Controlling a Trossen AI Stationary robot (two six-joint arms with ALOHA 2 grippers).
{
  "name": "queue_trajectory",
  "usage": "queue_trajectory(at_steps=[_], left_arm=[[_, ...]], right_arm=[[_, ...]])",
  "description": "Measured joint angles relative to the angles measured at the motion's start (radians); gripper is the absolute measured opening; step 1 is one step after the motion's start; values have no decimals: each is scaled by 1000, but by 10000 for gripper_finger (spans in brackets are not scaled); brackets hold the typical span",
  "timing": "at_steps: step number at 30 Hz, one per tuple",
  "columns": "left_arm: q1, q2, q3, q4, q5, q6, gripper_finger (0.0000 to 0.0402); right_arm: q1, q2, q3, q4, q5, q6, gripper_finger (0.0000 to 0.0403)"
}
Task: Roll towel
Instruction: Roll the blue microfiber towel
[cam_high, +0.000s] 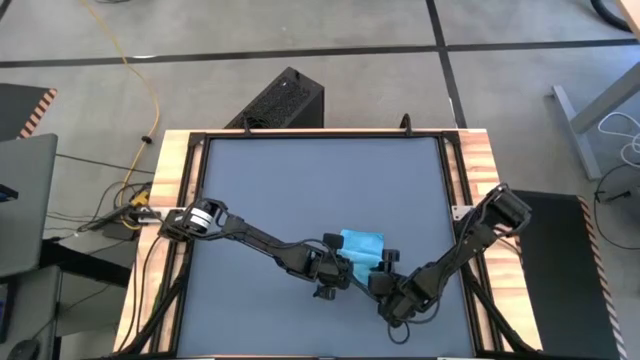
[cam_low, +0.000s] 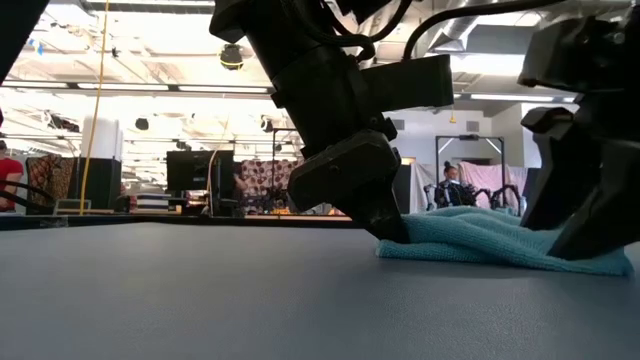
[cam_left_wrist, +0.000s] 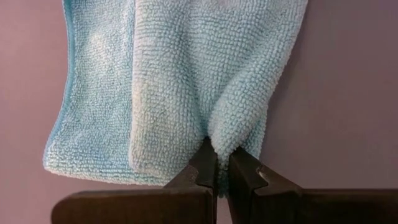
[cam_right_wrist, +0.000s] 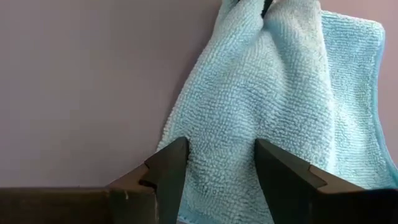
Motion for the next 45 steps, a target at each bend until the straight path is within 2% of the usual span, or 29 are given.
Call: queue_trajectory(at_steps=[5,11,17,21,28,31,34,39,45], left_arm=[[0,0,0,-6,1,-6,0],[0,-19,-1,-19,19,-29,0],[32,-48,-1,-23,172,-147,0],[65,-50,-1,-22,296,-151,0],[117,-50,-1,-14,515,-153,0],[137,-59,-1,-12,629,-135,0],[154,-71,0,-20,725,-109,0],[172,-97,0,-11,765,-64,0],[183,-102,0,3,736,-73,0]], right_arm=[[-18,18,4,-37,-2,16,215],[-40,1,1,-124,-5,174,188],[-51,-24,-1,-155,-41,189,97],[-54,-49,-1,-165,-73,188,24],[-89,-107,-2,-174,-207,189,32],[-110,-155,-2,-172,-275,187,23],[-123,-213,-2,-174,-303,182,22],[-159,-296,-2,-184,-330,180,22],[-211,-277,-2,-180,-467,139,22]])
